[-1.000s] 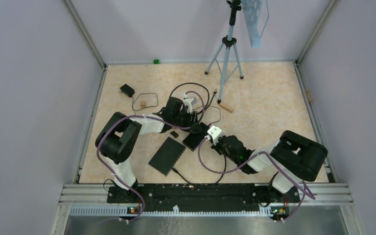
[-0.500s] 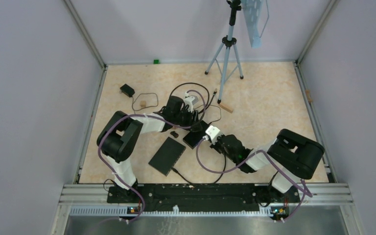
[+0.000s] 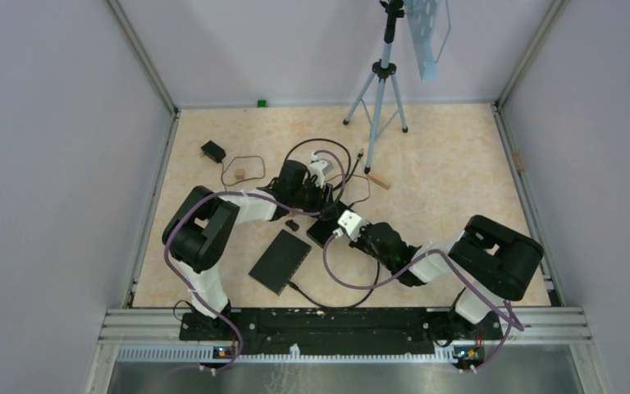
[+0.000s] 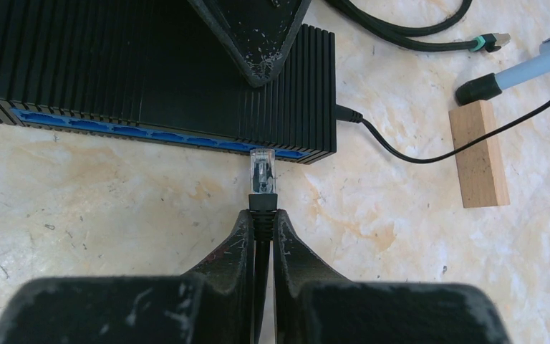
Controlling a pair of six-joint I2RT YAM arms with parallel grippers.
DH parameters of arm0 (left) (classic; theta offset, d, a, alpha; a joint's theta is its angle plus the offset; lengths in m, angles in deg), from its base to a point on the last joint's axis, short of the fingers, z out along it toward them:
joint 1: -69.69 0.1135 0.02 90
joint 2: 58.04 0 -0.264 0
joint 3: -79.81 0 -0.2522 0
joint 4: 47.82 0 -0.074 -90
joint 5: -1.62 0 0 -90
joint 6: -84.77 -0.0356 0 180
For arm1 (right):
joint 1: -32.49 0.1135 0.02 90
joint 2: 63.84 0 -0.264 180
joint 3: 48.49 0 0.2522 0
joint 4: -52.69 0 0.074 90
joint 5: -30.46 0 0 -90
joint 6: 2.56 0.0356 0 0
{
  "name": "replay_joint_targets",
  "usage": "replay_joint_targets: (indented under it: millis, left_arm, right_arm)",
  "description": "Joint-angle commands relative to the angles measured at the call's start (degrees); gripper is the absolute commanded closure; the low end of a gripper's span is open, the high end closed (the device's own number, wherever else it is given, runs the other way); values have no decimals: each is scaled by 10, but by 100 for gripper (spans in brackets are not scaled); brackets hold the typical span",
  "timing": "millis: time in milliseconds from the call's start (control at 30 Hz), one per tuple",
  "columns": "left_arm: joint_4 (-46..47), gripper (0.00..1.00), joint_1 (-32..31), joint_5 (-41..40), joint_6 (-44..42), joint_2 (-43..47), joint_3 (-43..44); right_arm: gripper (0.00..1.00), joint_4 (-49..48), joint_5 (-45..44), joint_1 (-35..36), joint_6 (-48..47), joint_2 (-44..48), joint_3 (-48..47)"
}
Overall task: Insert the plug into the switch port
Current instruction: Insert the connector into the switch port.
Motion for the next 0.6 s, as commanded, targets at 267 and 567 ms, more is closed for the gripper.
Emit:
replay_joint_targets:
  millis: [267,567]
  left_arm:
    - [-33,49,-29,44,-9,-15,-6]
    - [-27,49,-30,51,-4,-20,-5]
  right_arm:
    - [100,-20,-1,-1,5,-2,-40]
    - [100,-82,69,-1,34,-2,-27]
